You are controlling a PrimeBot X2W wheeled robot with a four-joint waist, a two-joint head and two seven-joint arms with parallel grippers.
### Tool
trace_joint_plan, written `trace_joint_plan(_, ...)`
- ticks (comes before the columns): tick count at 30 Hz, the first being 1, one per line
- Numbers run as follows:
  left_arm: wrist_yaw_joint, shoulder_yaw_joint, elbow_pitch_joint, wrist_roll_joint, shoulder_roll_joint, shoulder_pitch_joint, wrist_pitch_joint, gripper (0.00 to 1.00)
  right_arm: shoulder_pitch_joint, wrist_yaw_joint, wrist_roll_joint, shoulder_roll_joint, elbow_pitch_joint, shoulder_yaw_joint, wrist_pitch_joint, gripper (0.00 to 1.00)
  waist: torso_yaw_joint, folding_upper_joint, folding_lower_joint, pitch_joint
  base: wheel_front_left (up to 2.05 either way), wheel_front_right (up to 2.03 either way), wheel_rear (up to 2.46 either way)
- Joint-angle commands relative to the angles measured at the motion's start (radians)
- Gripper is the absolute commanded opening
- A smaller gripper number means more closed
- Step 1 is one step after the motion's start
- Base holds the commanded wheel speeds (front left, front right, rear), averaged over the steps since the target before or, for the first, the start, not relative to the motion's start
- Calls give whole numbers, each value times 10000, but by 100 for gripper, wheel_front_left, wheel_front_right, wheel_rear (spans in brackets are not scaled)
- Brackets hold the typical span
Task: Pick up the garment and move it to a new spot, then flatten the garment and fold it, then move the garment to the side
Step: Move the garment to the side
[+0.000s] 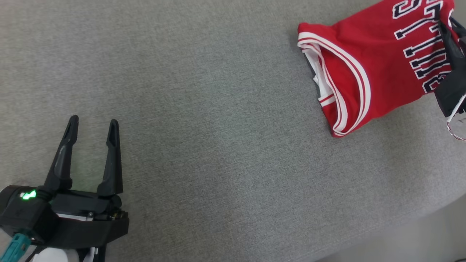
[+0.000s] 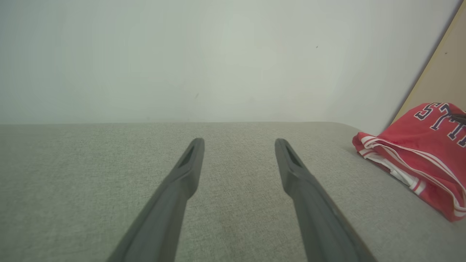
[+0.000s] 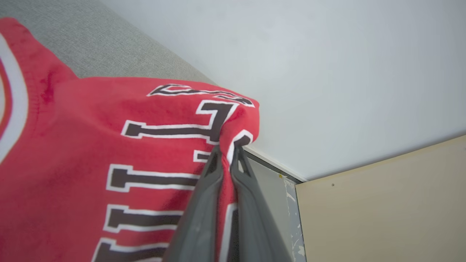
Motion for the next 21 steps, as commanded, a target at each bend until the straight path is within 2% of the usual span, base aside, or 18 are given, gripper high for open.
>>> trace_joint_plan(1, 12, 31, -94, 36, 92, -114, -3, 100, -79, -30, -79, -89, -156, 52, -83, 0, -333, -2, -2, 346, 0, 0, 0)
trace_joint_plan(7, 10, -3, -156, -56, 199, -237, -3, 100, 40, -30, -518, -396, -831, -129, -311, 0, -422, -2, -2, 540, 0, 0, 0)
trace_joint_plan(15, 10, -47, -35, -150, 202, -242, -2, 100, 550, -30, -1286, -55, -1324, -1010, -255, 0, -376, -2, -2, 455, 0, 0, 0)
trace_joint_plan(16, 10, -65, -8, -155, 186, -240, -2, 100, 622, -30, -1392, -35, -1365, -1080, -195, 18, -350, -2, -2, 426, 0, 0, 0)
trace_joint_plan(17, 10, -98, 22, -161, 169, -243, -2, 100, 697, -30, -1486, -24, -1388, -1166, -172, 40, -309, -2, -2, 383, 0, 0, 0)
trace_joint_plan(18, 10, -98, 22, -161, 169, -243, -2, 100, 697, -30, -1486, -24, -1388, -1166, -172, 40, -309, -2, -2, 383, 0, 0, 0)
trace_joint_plan(19, 10, -121, 43, -162, 154, -236, -2, 100, 755, -30, -1559, 29, -1478, -1219, -232, 50, -281, -2, -2, 347, 0, 0, 0)
trace_joint_plan(20, 10, -135, 66, -176, 140, -229, -2, 100, 814, -30, -1623, 82, -1503, -1321, -222, 100, -244, -2, -2, 301, 0, 0, 0)
trace_joint_plan(21, 11, -159, 95, -188, 117, -221, -2, 100, 908, -30, -1653, 139, -1508, -1421, -198, 100, -200, -2, -2, 244, 0, 0, 0)
